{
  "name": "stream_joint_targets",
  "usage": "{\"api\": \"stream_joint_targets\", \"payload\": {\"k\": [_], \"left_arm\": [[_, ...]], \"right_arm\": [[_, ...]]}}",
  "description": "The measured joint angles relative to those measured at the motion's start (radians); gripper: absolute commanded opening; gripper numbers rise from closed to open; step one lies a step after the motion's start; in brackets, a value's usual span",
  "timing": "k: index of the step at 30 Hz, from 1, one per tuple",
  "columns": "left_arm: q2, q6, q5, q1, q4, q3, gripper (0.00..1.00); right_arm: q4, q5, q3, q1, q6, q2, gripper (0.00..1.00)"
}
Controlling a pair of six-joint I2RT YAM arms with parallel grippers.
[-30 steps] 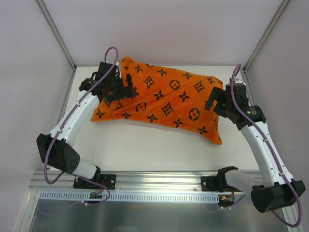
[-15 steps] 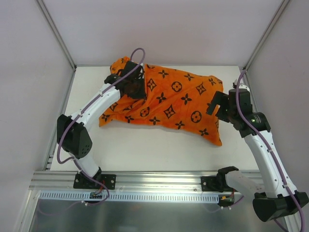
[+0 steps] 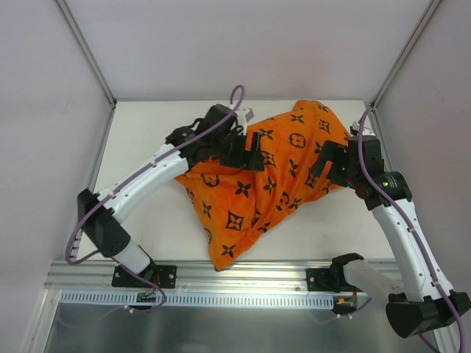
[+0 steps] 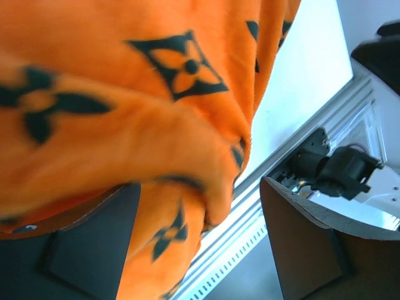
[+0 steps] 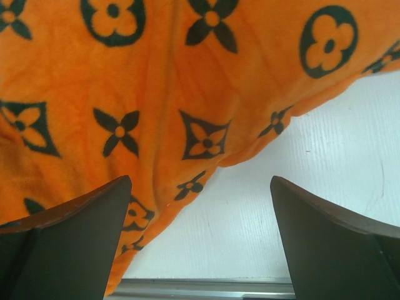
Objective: Remove the pillowcase from the pillow
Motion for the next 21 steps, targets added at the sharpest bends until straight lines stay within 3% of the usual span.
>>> {"api": "stream_joint_targets", "payload": {"k": [5,9,12,15,16,17,18,21], "left_arm": [[-0.220,-0.037,0.000,0.130,0.018,-0.137,0.70],[-0.357,-0.091,-0.037,0.192,0.016,-0.251,0.83],[-0.381,-0.130,-0.039,0.188,0.019,-0.317,0.84],[-0.359,-0.170,-0.042,0.187,0.023,-0.393,0.68],[-0.348,-0.179,-0.045,0.187,0.024,-0.416,0.51],[-0.336,-0.195,-0.053,0.187,0.022,-0.439,0.42],[-0.324,-0.203,-0.066,0.188,0.020,-0.460,0.26],[-0.308,-0.219,-0.088,0.188,0.017,-0.483,0.00]], "right_arm": [[0.015,-0.053,0.010,0.082,-0.040,0.002,0.98],[0.016,-0.036,0.100,0.272,-0.084,0.084,0.98],[0.019,0.003,0.196,0.418,-0.115,0.186,0.99],[0.022,0.043,0.296,0.519,-0.140,0.306,0.99],[0.021,0.050,0.324,0.536,-0.146,0.343,0.98],[0.021,0.055,0.348,0.546,-0.151,0.378,0.97],[0.020,0.059,0.374,0.553,-0.156,0.416,0.96],[0.003,0.072,0.444,0.570,-0.183,0.521,0.91]]}}
